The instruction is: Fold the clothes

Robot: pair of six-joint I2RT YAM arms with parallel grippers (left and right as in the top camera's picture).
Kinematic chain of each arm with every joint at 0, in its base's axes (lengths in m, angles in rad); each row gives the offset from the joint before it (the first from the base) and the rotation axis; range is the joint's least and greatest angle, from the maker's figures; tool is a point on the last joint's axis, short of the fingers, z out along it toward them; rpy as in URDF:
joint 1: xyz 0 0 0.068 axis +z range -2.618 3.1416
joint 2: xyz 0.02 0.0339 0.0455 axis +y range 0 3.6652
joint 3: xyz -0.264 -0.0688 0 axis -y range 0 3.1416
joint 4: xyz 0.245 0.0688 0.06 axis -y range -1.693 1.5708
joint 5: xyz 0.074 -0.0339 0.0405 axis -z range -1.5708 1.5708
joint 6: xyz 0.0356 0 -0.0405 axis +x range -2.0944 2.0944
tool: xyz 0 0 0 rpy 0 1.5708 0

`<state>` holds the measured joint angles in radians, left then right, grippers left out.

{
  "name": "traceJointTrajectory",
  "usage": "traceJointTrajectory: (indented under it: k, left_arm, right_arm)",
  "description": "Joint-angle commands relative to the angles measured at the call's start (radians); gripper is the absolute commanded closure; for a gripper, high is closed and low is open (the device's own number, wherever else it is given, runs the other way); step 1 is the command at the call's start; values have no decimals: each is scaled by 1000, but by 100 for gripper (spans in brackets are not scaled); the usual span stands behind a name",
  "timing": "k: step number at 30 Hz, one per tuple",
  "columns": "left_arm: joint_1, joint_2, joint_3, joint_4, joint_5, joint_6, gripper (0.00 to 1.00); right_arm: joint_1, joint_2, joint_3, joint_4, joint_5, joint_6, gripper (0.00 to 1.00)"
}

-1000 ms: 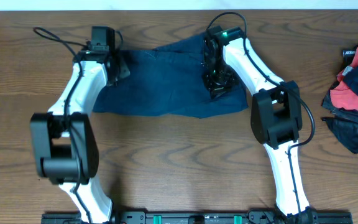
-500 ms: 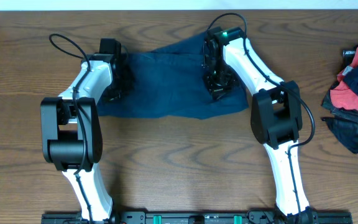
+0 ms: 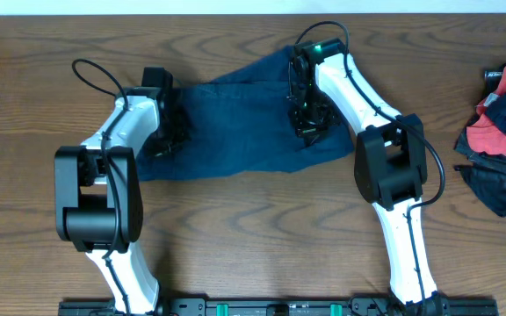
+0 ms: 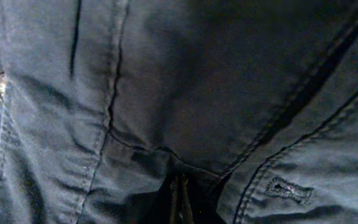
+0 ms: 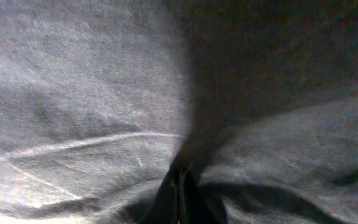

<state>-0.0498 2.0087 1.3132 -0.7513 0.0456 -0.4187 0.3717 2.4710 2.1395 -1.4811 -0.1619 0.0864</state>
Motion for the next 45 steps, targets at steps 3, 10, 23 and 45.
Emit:
traceJointTrajectory:
  k: [3, 10, 23, 45]
  left_arm:
    - [-47, 96, -119, -33, 34, -5, 94]
    - [-74, 93, -118, -29, 34, -5, 94]
    - [-74, 93, -118, 17, 61, -24, 94]
    - [-74, 93, -118, 31, 78, -20, 93]
  right_arm:
    - [3, -23, 13, -35, -8, -14, 98]
    - [5, -27, 5, -12, -8, -18, 98]
    - [37, -51, 5, 503, 143, -3, 99]
    - [101, -378, -1, 369, 369, 2, 98]
